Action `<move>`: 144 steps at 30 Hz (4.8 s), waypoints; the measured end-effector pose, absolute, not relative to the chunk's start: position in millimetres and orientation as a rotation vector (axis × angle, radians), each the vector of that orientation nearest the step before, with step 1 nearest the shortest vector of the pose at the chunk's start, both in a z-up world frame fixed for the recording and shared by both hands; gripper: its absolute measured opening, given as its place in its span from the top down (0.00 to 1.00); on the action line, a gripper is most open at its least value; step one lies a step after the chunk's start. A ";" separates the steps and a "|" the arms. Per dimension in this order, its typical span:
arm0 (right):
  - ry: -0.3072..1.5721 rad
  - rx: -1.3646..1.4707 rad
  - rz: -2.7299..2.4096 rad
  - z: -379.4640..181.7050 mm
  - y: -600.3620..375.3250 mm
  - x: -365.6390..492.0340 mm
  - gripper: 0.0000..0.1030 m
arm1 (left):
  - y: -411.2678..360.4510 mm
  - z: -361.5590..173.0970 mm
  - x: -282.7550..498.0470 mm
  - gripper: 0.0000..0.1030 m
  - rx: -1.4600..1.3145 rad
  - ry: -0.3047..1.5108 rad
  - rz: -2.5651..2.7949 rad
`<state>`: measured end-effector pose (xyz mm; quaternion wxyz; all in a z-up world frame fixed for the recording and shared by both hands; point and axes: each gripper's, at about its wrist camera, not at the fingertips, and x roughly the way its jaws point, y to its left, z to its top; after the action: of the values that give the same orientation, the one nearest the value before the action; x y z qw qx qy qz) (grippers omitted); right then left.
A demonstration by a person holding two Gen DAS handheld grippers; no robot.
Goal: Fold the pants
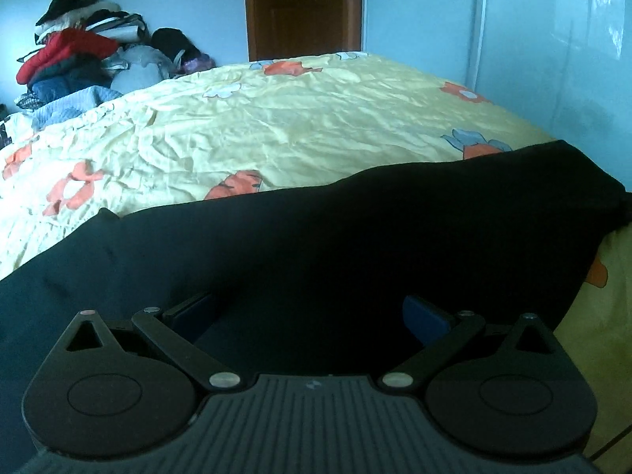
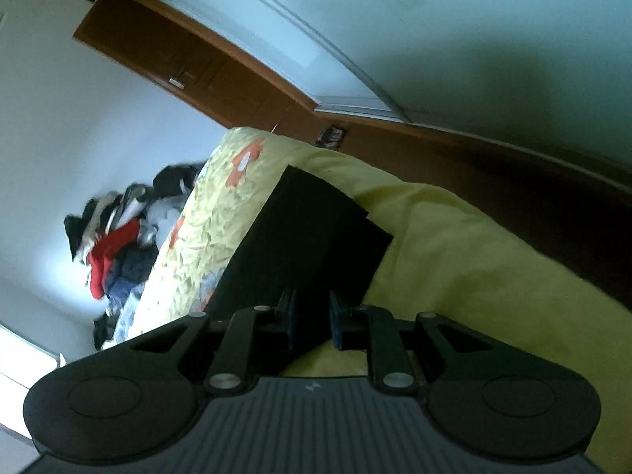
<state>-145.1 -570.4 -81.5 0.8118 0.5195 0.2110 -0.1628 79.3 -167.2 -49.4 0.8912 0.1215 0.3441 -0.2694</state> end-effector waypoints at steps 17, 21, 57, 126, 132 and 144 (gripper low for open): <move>0.396 0.872 -0.407 -40.6 -571.2 -123.1 0.95 | -165.2 -51.3 81.8 0.00 0.234 0.723 -0.564; 0.494 0.930 -0.454 -55.3 -582.3 -119.3 0.87 | -164.4 -50.7 81.3 0.00 0.241 0.724 -0.566; 0.357 0.582 -0.388 -2.5 -521.7 -84.4 0.94 | -86.8 -15.9 102.7 0.01 0.041 0.746 -0.332; 0.696 0.258 0.078 -46.7 -366.4 -0.2 0.77 | -112.8 -42.3 123.3 0.00 0.118 0.768 -0.296; 0.732 0.108 0.160 -47.4 -323.9 14.3 0.76 | -93.5 -35.8 124.3 0.00 0.075 0.795 -0.257; 0.743 0.042 0.127 -43.3 -282.0 18.2 0.74 | -20.1 -20.9 120.2 0.00 0.055 0.769 -0.115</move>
<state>18.2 -282.0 -43.3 0.9296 0.0204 0.3627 0.0619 120.2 -20.1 -20.9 0.9250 0.0270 0.3748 -0.0559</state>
